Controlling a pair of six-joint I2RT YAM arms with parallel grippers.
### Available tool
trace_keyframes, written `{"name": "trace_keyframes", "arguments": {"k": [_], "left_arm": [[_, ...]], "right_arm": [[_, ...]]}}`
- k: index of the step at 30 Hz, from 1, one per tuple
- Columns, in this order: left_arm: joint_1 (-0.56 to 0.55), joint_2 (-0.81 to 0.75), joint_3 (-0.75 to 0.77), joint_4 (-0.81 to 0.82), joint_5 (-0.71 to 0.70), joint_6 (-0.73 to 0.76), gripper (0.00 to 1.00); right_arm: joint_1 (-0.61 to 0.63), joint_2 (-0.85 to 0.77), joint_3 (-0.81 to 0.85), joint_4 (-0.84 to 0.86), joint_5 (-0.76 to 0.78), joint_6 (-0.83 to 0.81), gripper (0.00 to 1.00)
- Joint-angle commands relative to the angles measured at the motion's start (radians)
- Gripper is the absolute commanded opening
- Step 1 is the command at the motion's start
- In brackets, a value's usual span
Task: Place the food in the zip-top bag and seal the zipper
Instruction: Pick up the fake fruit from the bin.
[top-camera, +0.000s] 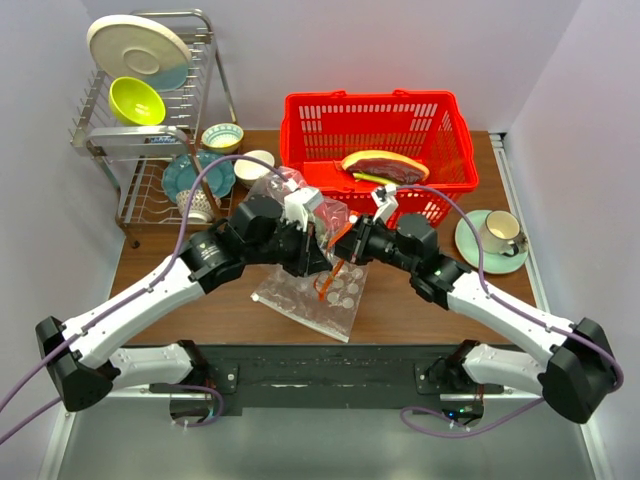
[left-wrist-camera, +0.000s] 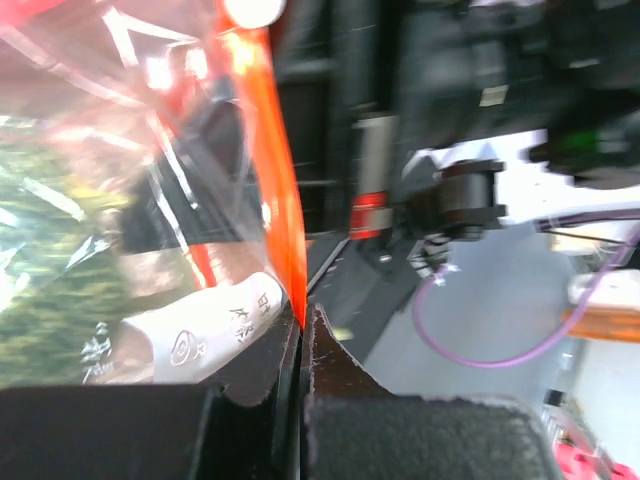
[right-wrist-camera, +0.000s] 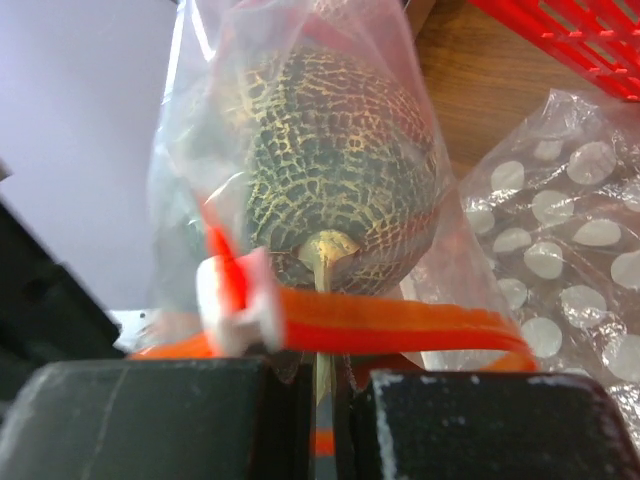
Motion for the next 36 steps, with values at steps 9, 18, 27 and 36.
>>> {"name": "trace_keyframes", "arguments": {"k": [9,18,27,36], "left_arm": [[0.015,-0.051,0.052,0.157,0.172,-0.137,0.0],[0.078,-0.001,0.063,-0.05,-0.073,-0.076,0.0],[0.078,0.013,0.075,-0.095,-0.144,-0.03,0.0],[0.08,0.035,0.083,-0.102,-0.127,-0.01,0.0]], "right_arm": [[0.026,-0.032,0.032,0.016,0.198,-0.041,0.61],[0.04,-0.03,0.296,-0.432,0.163,-0.262,0.72],[0.041,0.028,0.552,-0.918,0.355,-0.449,0.79],[0.041,0.207,0.488,-0.896,0.295,-0.444,0.7]]}}
